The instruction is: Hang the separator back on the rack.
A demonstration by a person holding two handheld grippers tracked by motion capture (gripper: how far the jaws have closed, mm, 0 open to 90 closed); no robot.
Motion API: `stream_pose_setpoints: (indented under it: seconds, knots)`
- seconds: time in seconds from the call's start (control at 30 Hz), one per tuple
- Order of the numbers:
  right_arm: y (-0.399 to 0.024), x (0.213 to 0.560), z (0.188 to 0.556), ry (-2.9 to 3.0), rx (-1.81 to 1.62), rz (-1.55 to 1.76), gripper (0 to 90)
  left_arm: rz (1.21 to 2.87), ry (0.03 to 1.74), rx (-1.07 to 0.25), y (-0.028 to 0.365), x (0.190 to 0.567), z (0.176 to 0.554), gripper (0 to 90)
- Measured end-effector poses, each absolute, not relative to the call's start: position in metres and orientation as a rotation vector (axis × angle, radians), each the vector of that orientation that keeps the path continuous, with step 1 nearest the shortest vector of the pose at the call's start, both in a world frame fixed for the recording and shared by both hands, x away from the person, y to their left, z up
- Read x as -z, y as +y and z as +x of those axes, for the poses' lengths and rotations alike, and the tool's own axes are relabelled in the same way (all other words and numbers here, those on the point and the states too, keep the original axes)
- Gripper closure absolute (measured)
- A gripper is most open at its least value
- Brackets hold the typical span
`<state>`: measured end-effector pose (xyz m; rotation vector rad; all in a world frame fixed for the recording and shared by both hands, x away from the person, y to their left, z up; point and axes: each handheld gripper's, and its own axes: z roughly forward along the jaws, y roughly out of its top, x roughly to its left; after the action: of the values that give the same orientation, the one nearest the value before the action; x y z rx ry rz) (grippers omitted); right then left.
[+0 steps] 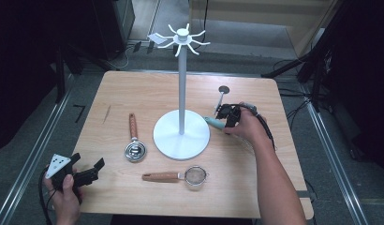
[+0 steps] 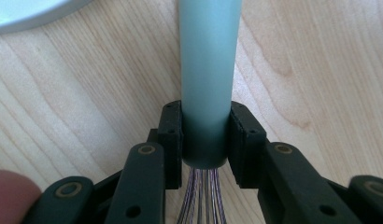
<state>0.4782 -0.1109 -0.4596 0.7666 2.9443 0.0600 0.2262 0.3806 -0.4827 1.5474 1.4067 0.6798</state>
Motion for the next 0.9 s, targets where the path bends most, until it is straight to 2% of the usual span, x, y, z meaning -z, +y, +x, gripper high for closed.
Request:
stream_pose_setpoints:
  seconds: [0.2,0.6,0.9]
  knots:
    - [-0.117,0.458,0.475,2.908,-0.136,0.817,71.3,1.547,1.413,-0.675,0.381,0.483,0.227,0.0]
    - [-0.132,0.429,0.455,2.799,-0.420,0.903,71.3,1.550,1.399,-0.676,0.380,0.483,0.226,0.0]
    - [-0.147,0.420,0.441,2.715,-0.599,0.961,71.2,1.552,1.400,-0.679,0.380,0.483,0.226,0.0]
